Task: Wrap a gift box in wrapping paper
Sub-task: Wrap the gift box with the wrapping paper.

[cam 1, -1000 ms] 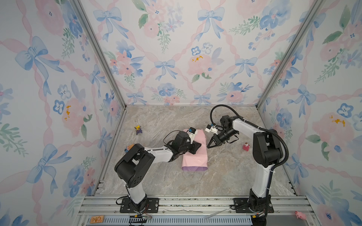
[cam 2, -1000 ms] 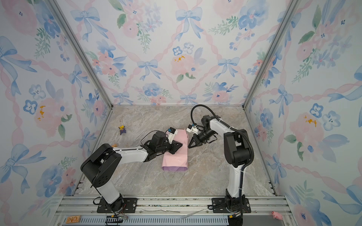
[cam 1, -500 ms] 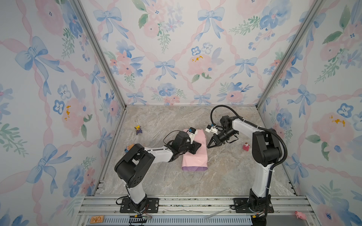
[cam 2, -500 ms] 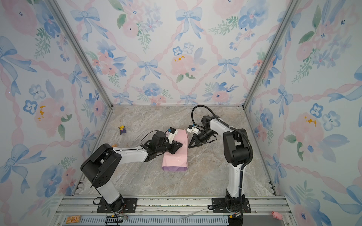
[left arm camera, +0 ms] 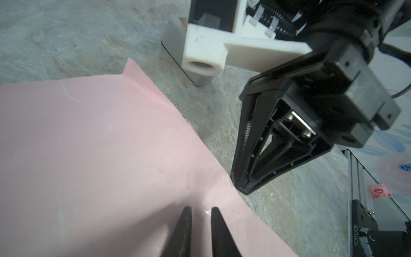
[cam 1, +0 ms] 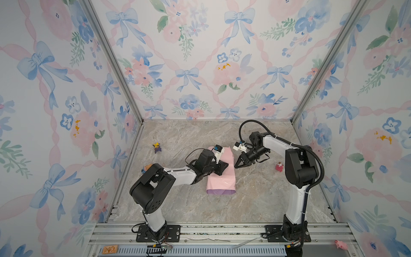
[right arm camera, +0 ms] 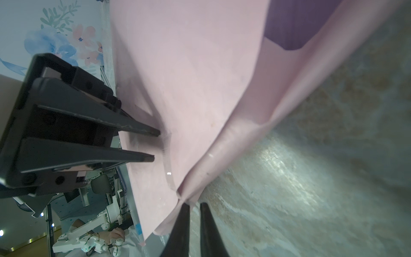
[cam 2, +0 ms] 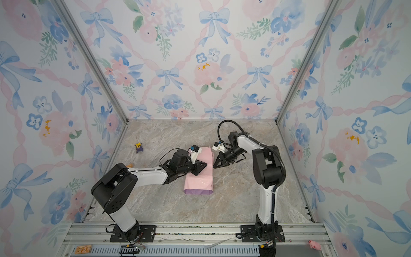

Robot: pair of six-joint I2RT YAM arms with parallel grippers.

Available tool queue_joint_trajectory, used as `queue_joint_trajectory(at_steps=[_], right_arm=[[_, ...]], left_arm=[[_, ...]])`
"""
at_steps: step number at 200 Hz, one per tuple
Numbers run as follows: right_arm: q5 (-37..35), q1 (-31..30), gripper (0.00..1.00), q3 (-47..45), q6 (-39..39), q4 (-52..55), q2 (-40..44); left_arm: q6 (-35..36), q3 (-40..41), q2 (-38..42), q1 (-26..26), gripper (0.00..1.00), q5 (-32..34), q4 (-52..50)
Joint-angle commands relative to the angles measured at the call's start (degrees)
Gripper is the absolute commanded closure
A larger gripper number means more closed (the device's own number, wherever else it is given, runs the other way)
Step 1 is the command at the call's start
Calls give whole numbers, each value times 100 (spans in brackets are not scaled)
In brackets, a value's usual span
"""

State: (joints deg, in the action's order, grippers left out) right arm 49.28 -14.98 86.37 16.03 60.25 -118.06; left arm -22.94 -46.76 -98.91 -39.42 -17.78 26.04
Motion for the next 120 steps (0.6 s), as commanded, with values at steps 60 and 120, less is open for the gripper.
queue_joint_trajectory(at_steps=[60,120], right_arm=[[29,83,67,73,-214,-180,-42],[56,100,73,92,-190,-141,76]], left_arm=[[99,227,-71,-22,80,185,-822],[108,218,-69,-22,80,187,-822]])
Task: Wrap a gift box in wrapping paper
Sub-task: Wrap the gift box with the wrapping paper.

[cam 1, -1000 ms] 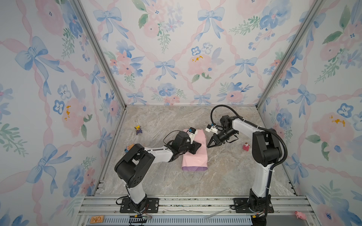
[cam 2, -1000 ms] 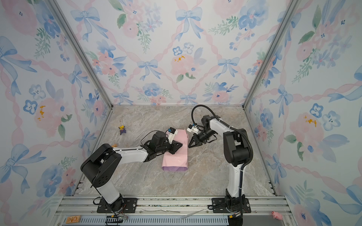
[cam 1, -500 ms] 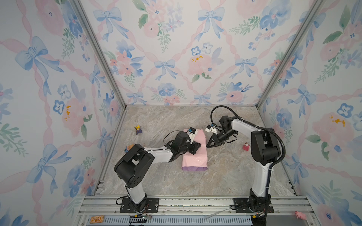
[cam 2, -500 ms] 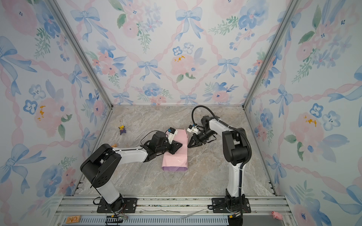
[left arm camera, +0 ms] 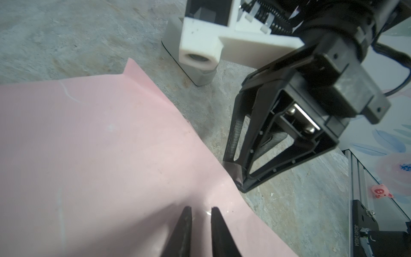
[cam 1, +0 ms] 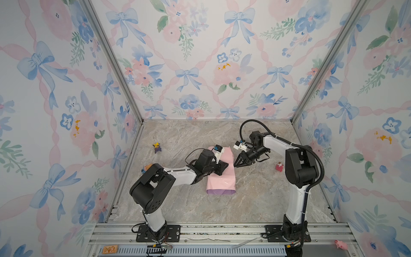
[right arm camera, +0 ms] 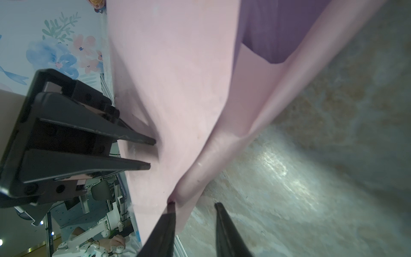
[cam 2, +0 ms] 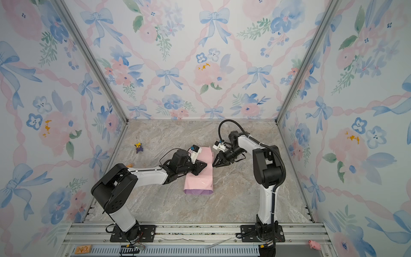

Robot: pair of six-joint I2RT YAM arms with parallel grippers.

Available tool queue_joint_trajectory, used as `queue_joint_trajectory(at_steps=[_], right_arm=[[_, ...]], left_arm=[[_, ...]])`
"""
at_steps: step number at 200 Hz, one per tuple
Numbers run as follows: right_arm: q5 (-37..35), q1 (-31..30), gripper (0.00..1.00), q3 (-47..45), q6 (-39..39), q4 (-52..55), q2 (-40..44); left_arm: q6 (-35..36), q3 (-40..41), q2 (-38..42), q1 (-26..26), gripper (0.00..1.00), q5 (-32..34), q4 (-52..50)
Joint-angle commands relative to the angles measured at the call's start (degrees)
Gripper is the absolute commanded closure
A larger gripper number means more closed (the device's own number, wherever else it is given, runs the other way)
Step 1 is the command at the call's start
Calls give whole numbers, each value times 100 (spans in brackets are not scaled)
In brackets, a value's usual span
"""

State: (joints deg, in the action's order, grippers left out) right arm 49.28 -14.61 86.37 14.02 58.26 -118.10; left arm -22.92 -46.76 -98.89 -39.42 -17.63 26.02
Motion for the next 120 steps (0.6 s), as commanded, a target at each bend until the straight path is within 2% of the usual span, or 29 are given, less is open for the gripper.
queue_joint_trajectory(at_steps=[1,44,79,120], right_arm=[[56,68,73,96,12,60,88],[-39,99,90,51,39,228,471],[-111,108,98,95,57,442,827],[-76,-22,99,317,47,568,934]], left_arm=[[104,219,-74,-22,79,167,-823],[103,214,-85,-25,80,162,-822],[104,186,-108,-35,80,149,-822],[105,176,-107,-40,80,158,-816]])
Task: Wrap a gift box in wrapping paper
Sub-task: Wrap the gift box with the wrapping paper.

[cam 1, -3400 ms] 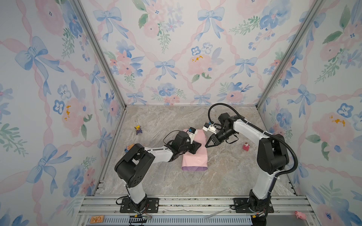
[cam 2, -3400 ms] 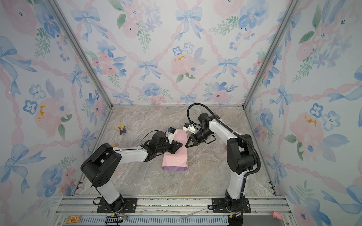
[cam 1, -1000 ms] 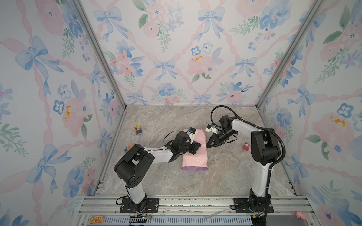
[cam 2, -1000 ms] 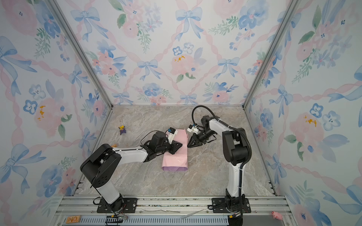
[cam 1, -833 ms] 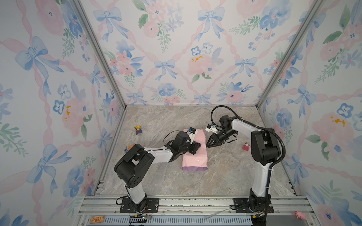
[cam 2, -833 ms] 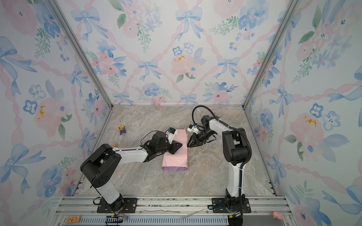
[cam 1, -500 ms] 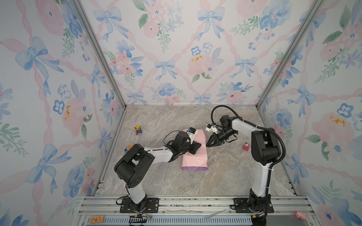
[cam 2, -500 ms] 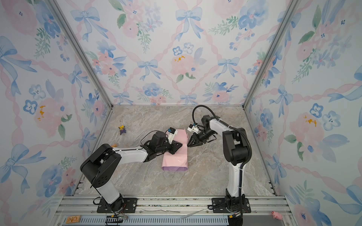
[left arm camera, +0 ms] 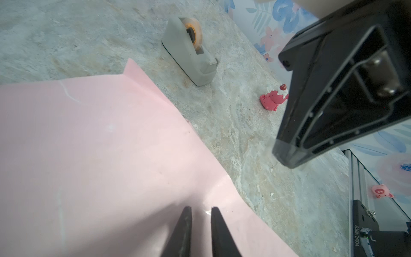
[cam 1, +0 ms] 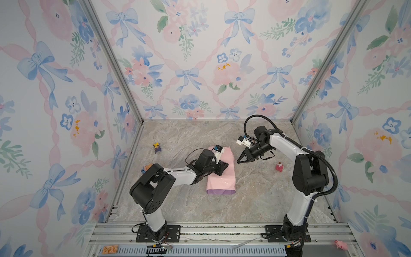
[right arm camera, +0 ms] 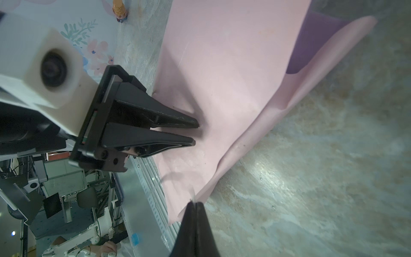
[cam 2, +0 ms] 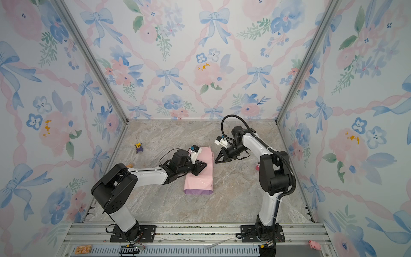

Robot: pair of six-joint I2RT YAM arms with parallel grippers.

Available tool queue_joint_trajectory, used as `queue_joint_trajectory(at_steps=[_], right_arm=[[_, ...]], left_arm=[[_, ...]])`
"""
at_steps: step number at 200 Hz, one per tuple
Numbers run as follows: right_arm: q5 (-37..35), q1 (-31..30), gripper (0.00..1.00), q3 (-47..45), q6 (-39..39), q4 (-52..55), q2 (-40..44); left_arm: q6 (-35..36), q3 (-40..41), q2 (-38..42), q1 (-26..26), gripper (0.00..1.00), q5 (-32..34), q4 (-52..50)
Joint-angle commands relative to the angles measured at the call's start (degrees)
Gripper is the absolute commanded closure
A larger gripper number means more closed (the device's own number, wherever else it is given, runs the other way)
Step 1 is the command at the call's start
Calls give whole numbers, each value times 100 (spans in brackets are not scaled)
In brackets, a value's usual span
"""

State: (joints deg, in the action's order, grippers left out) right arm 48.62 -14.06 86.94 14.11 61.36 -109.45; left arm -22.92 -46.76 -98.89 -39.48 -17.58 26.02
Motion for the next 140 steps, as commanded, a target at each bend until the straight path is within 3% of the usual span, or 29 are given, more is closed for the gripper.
queue_joint_trajectory(at_steps=[1,140], right_arm=[[-11,-87,99,266,39,264,66],[-65,-289,100,799,-259,368,-932]], left_arm=[[104,176,-106,-33,80,156,-817],[125,176,-89,-47,80,159,-820]])
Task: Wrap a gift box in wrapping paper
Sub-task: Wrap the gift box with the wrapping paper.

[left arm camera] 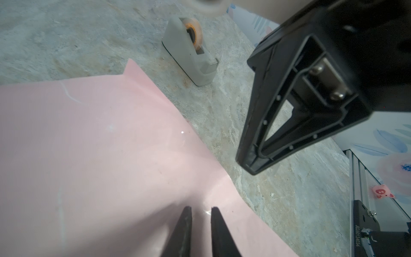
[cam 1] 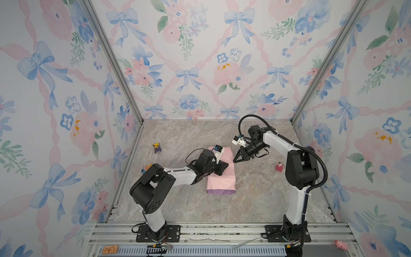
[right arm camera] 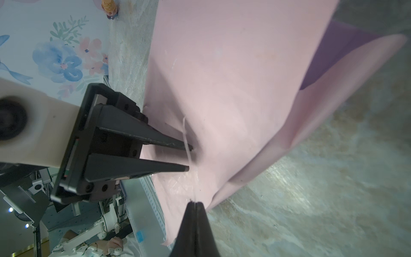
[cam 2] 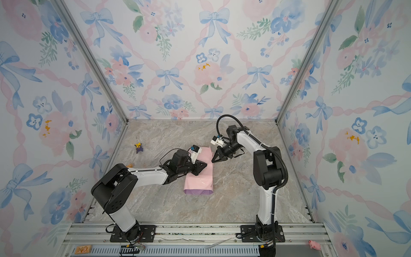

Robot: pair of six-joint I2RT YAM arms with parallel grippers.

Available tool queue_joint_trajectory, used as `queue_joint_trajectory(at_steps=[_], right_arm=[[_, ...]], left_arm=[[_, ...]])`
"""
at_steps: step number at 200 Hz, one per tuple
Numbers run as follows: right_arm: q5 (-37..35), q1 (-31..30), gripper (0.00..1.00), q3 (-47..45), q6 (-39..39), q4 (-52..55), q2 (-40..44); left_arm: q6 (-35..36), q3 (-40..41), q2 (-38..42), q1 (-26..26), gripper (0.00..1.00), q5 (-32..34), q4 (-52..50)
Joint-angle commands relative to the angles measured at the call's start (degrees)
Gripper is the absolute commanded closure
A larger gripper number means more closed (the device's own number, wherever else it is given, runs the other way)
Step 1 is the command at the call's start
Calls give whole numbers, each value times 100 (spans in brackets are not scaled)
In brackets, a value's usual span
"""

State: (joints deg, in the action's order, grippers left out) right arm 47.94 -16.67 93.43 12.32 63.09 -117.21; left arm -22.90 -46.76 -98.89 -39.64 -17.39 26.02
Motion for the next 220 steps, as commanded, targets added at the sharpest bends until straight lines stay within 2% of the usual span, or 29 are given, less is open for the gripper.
queue_joint_trajectory(at_steps=[1,157,220], right_arm=[[3,-30,99,154,-80,200,-159],[-96,32,93,215,-389,199,-523],[-127,49,85,237,-532,123,-575]], left_arm=[[121,176,-88,-29,80,139,-819],[130,209,-72,-26,80,148,-819],[128,209,-74,-26,80,140,-820]])
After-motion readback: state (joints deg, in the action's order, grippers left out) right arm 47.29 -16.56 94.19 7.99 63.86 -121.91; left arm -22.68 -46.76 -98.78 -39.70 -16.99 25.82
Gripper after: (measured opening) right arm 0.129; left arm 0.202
